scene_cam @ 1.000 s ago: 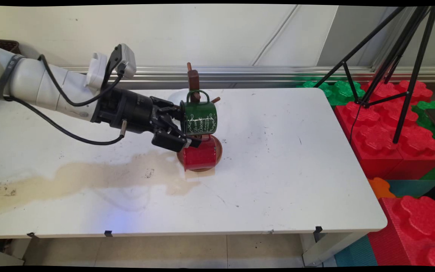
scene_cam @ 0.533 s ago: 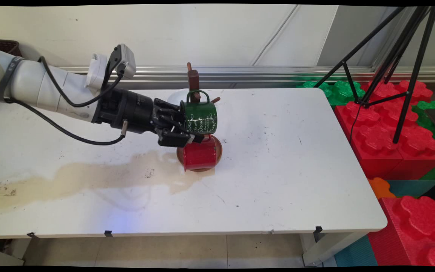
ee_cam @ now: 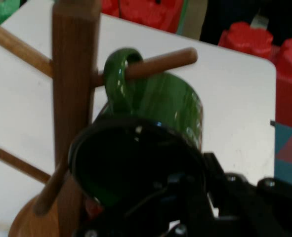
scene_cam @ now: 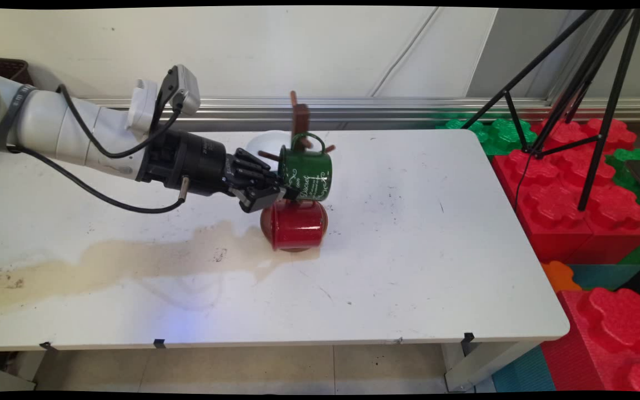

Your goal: Place the picked object on the table

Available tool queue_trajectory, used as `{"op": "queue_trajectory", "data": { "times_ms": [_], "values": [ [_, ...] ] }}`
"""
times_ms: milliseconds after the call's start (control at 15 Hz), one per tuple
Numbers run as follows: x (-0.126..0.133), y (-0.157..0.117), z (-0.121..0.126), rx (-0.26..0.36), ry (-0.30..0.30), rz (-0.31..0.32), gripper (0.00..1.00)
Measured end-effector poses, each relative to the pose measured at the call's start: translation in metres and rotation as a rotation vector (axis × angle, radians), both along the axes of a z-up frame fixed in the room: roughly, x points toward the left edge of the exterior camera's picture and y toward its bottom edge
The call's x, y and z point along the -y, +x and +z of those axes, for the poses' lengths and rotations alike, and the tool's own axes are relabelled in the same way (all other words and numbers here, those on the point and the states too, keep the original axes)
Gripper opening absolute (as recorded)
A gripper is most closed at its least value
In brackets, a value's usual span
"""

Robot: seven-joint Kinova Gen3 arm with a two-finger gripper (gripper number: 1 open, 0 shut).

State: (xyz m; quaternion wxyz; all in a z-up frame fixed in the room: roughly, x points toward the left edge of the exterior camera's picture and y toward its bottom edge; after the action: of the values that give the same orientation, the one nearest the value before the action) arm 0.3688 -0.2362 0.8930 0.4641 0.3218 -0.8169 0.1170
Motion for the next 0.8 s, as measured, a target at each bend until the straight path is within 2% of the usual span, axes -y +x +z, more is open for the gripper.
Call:
{"op": "queue_trajectory", "data": {
  "times_ms": [800],
  "values": [
    [-0.0011, 0.0036, 0.0011, 0.003, 0.0, -0.004, 0.0]
  ]
}}
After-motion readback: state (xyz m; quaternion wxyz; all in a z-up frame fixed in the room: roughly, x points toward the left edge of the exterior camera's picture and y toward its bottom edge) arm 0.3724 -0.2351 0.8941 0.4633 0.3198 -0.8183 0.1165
